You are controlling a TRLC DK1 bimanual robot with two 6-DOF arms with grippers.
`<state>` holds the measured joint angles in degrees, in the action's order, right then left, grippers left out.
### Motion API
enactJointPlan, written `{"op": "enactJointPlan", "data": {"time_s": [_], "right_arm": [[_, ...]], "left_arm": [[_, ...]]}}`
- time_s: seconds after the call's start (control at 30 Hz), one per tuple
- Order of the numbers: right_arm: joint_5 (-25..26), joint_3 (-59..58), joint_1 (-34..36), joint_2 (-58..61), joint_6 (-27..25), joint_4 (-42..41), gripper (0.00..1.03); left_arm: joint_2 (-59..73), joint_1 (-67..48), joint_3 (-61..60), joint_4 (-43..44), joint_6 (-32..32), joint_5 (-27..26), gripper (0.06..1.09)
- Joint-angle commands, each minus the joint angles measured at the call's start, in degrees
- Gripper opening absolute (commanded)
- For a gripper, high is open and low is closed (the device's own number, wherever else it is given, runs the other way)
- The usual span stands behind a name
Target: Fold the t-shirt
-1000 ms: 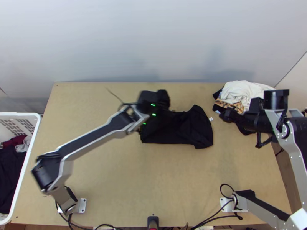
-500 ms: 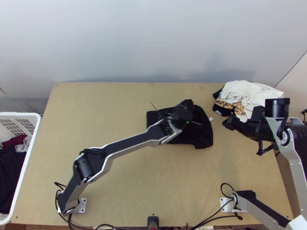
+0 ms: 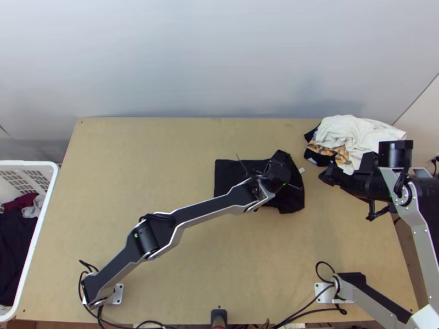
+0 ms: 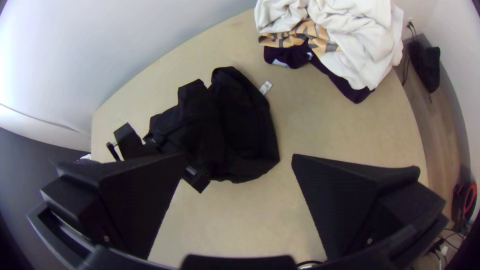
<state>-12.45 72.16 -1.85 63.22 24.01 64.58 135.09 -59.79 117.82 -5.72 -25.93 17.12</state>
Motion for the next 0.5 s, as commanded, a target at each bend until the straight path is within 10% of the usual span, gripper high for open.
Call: {"op": "enactJointPlan", "data": {"time_s": [0.0,0.13,0.3,0.47], "right_arm": [[-0.03,-0.88,0.18,-0.2,-0.19,-0.06,0.98],[-0.03,-1.32,0.18,-0.12,-0.28,-0.15,0.98],[-0.03,-1.15,0.62,-0.29,-0.1,-0.24,0.98],[-0.03,-1.58,0.79,-0.47,-0.02,-0.24,0.98]], "left_arm": [[4.92,-0.33,6.02,-4.13,-0.7,-2.45,0.1],[6.42,-0.24,7.86,-6.33,-1.66,-2.45,0.15],[6.86,-0.15,11.29,-11.95,-4.65,-5.35,0.95],[3.34,0.29,12.87,-18.72,-7.47,-7.9,1.04]]}}
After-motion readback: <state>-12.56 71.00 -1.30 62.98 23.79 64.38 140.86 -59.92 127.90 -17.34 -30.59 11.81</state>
